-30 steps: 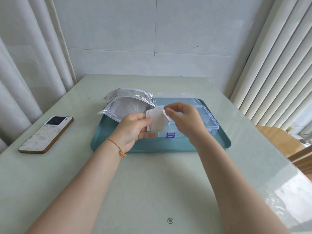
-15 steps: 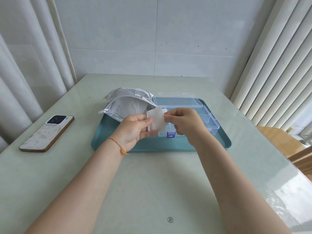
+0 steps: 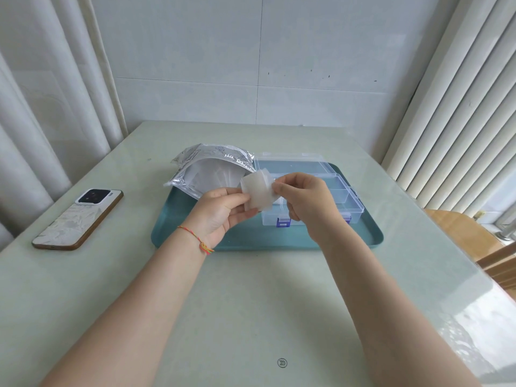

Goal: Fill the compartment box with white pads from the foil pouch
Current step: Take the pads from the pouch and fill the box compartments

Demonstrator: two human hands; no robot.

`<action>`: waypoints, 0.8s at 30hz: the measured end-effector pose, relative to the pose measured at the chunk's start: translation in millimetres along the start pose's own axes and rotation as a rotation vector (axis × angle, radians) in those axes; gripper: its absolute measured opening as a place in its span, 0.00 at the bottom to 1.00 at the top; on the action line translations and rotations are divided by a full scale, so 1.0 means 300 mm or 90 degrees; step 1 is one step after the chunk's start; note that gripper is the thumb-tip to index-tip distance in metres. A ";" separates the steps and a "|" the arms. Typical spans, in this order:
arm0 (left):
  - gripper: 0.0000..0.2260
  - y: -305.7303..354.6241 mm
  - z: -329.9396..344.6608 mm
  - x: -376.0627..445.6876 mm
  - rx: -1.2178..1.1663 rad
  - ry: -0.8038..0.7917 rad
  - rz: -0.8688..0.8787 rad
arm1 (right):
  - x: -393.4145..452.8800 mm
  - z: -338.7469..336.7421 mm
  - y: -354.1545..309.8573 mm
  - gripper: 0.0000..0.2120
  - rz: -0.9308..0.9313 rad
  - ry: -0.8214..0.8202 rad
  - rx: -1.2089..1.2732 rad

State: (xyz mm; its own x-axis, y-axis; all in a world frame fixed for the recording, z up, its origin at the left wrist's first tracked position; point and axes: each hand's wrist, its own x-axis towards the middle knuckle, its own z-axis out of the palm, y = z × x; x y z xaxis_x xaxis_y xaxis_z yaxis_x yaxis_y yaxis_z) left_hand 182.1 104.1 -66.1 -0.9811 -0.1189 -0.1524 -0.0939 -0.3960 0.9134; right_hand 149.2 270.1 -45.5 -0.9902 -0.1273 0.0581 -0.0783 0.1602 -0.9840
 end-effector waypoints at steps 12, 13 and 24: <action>0.09 -0.003 0.031 -0.017 -0.024 -0.018 0.026 | -0.021 0.033 -0.010 0.05 0.024 0.015 0.082; 0.10 -0.001 0.037 -0.022 -0.026 -0.030 0.028 | -0.020 0.036 -0.007 0.05 0.025 0.029 0.061; 0.11 0.011 0.046 -0.039 -0.018 -0.050 0.005 | -0.026 0.036 -0.011 0.05 -0.004 -0.013 -0.066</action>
State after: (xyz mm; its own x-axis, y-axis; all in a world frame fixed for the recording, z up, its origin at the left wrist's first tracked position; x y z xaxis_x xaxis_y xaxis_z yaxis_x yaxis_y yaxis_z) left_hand 190.9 116.9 -56.1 -0.9922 -0.0514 -0.1138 -0.0817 -0.4217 0.9031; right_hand 158.5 260.1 -44.6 -0.9872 -0.1478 0.0604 -0.0977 0.2596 -0.9608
